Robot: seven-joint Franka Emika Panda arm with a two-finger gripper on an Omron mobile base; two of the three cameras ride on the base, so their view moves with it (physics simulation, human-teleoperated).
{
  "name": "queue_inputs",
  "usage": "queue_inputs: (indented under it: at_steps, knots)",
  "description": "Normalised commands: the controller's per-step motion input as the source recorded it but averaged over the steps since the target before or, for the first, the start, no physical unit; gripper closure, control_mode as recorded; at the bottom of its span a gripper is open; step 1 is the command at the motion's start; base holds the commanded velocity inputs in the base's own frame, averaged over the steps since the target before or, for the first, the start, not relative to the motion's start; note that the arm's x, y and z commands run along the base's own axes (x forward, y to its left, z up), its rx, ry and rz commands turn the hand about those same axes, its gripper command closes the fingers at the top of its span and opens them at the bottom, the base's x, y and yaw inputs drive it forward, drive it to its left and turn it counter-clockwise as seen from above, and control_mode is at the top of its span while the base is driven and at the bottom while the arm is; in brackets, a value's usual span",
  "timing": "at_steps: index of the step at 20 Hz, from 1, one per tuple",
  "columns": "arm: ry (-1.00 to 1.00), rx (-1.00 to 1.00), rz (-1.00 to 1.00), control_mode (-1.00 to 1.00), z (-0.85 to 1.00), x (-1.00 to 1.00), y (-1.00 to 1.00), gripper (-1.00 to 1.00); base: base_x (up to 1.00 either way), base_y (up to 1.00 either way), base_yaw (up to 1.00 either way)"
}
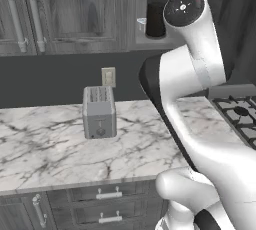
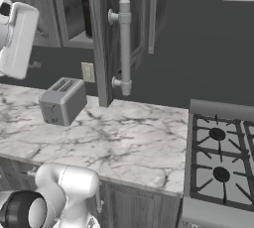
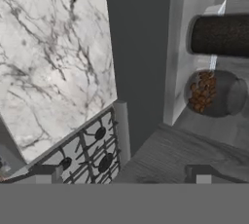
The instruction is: Pick the jar and jar from the dining table and place them in the open cabinet. Close the cabinet after placing the objects.
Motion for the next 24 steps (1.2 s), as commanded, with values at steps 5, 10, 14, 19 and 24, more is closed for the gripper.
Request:
queue_inputs:
  at_steps: [5,10,14,19,24]
  knots:
    - [0.00,0.15,-0.11,-1.00,0.00,-0.80,-0.21,-1.00,0.00,0.00,0.00]
    - [0.00,0.15,-0.15,-1.00,0.00,-0.81,-0.30,-1.00,0.00,0.00,0.00]
    - [0.00,0.13,-0.15,-1.00,-0.02,-0.80,-0.38,-1.00,0.00,0.00,0.00]
    - [-0.01,0.08,-0.13,-1.00,-0.06,-0.55,-0.55,-1.00,0.00,0.00,0.00]
    - [-0.07,0.07,-0.07,-1.00,-0.07,-0.39,-0.64,-1.00,0.00,0.00,0.00]
